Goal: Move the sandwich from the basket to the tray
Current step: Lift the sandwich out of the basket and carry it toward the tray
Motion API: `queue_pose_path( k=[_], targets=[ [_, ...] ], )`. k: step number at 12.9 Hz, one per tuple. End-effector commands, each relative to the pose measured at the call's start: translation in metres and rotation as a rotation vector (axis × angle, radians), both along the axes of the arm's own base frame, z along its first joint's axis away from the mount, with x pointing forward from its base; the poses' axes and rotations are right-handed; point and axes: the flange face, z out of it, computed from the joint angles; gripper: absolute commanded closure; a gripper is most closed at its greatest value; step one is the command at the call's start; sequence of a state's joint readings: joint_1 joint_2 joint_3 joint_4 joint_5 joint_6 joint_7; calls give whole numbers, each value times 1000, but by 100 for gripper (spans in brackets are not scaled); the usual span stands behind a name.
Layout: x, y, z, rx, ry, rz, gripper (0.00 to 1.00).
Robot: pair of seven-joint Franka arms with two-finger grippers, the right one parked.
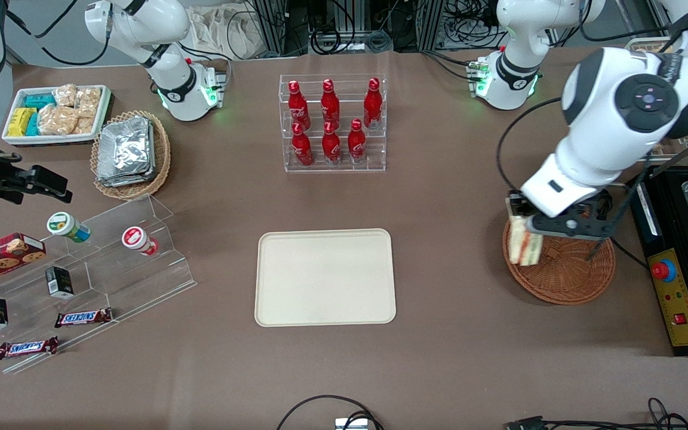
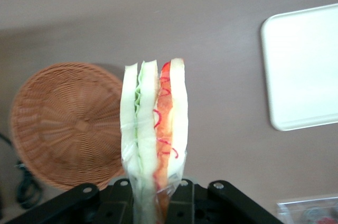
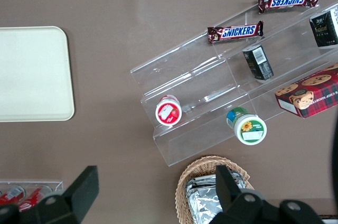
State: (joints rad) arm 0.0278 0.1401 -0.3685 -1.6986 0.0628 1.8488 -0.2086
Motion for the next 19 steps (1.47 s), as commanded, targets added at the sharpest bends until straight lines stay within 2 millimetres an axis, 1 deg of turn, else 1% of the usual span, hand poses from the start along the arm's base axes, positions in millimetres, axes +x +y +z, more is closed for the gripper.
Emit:
queue_pose_path(
  k=[1, 2, 5, 7, 9, 11, 12, 14, 16, 18, 19],
  targets=[
    [24, -44, 4, -27, 2, 30, 94],
    [28, -62, 2, -27, -8, 44, 94],
    [34, -107, -19, -34, 0, 54, 94],
    [28, -153, -35, -29, -2, 34, 97],
    [30, -184, -57, -14, -8, 48, 98],
    [26, -216, -83, -2, -2, 41, 98],
    [26, -225, -99, -7, 14, 39, 98],
    [22, -245, -136, 7, 35, 36, 98],
    [24, -262, -169, -23, 42, 27, 98],
    [22, -269, -196, -28, 53, 33, 98],
    [21, -276, -208, -32, 35, 48, 98]
  ],
)
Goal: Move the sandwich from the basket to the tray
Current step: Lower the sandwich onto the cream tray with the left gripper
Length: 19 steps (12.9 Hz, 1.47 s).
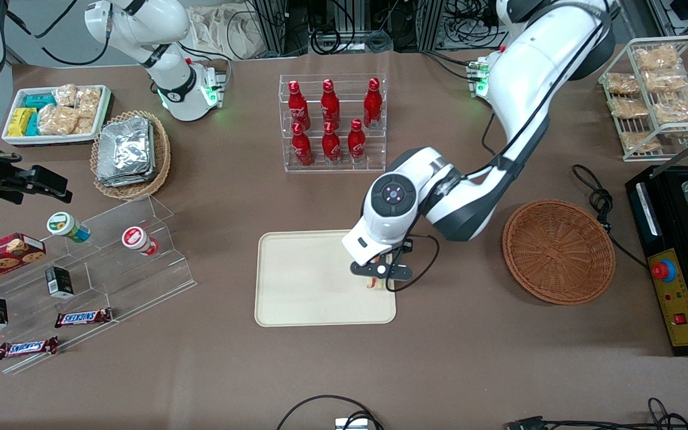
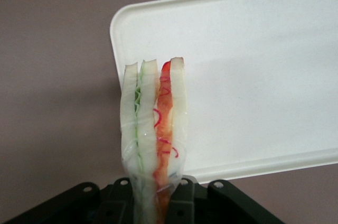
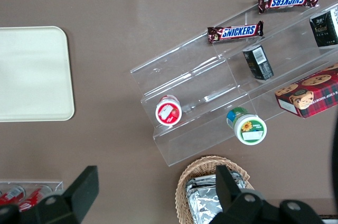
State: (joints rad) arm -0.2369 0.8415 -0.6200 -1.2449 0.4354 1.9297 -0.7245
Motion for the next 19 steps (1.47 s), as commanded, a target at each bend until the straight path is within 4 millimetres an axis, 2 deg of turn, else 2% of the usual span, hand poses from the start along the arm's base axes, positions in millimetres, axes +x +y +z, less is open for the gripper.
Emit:
queue_pose_path(
  k=[1, 3, 7, 13, 15, 17, 18, 19],
  targets=[
    [6, -17, -31, 14, -54, 47, 98],
    [3, -23, -54, 39, -81, 68, 98],
    [1, -28, -72, 35, -89, 61, 96],
    [-6, -34, -83, 39, -76, 51, 70],
    [-6, -34, -85, 39, -74, 51, 64],
    [-6, -34, -87, 37, -74, 70, 54],
    [-6, -35, -87, 34, -74, 94, 41],
    [-5, -36, -86, 25, -80, 103, 22]
  ],
)
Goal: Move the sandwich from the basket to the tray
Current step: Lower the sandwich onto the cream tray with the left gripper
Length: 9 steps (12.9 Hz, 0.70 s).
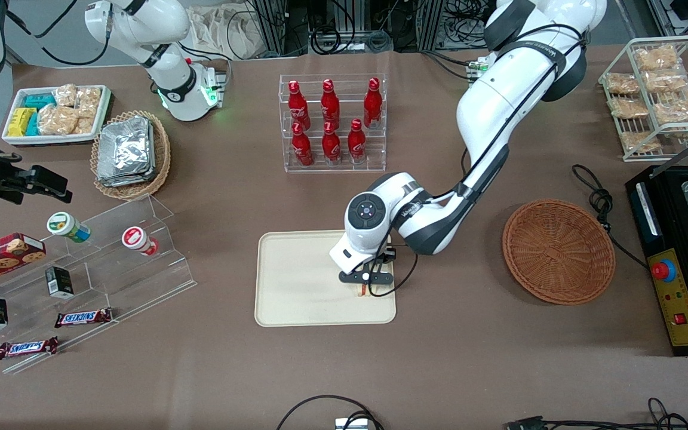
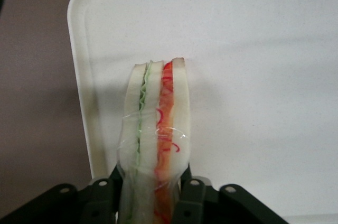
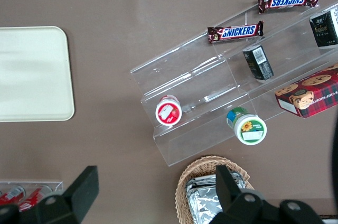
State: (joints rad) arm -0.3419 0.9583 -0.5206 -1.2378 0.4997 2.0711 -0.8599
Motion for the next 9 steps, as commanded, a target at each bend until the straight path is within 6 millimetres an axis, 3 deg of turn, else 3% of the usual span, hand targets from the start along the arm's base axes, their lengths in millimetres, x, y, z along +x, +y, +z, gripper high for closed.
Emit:
queue_pose_path(
  k=[1, 5, 9],
  targets=[
    [6, -8, 2, -12, -34, 34, 5],
    [10, -6, 17, -21, -54, 99, 0],
    [22, 11, 76, -10, -97, 215, 0]
  ],
)
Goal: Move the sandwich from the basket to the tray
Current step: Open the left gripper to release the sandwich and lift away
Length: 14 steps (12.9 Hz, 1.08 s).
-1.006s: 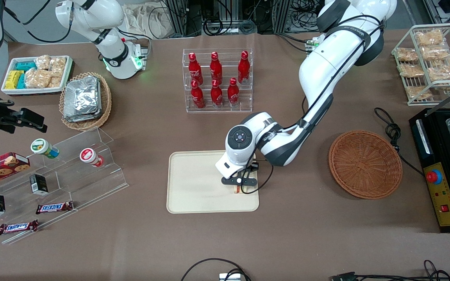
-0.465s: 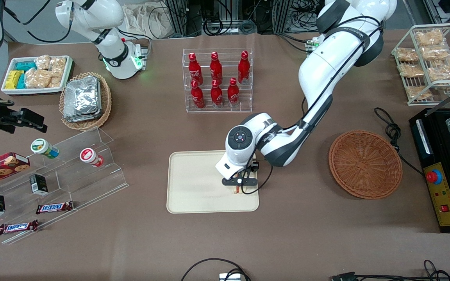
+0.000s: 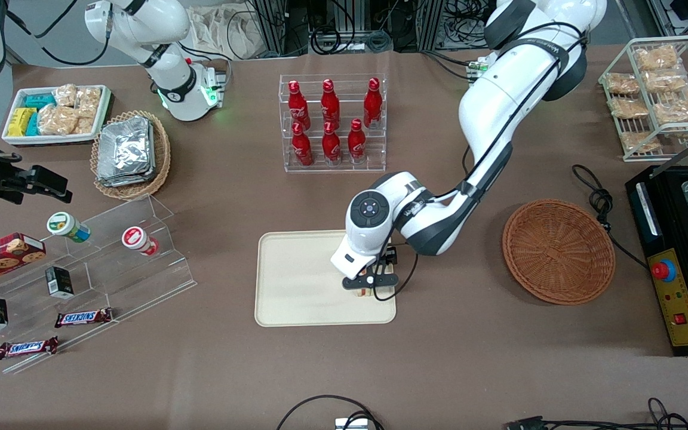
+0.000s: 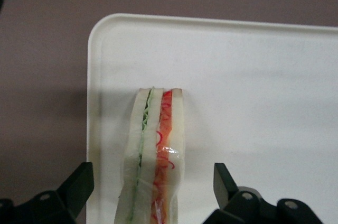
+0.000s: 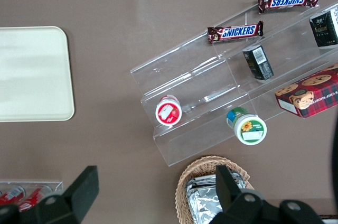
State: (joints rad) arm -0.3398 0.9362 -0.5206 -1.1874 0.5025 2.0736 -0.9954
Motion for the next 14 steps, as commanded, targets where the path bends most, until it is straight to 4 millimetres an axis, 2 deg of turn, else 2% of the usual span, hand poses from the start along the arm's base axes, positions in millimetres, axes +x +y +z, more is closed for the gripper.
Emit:
queue_pose_path(
  k=[1, 4, 6, 8, 9, 11, 12, 14],
  targets=[
    [14, 29, 58, 51, -31, 100, 0],
    [20, 58, 120, 102, -67, 142, 0],
    [33, 94, 154, 115, -83, 202, 0],
    [36, 124, 188, 151, -92, 248, 0],
    [41, 145, 207, 165, -105, 272, 0],
    [52, 192, 229, 184, -99, 321, 0],
    [53, 206, 242, 190, -100, 301, 0],
    [54, 234, 256, 202, -77, 286, 0]
  ],
)
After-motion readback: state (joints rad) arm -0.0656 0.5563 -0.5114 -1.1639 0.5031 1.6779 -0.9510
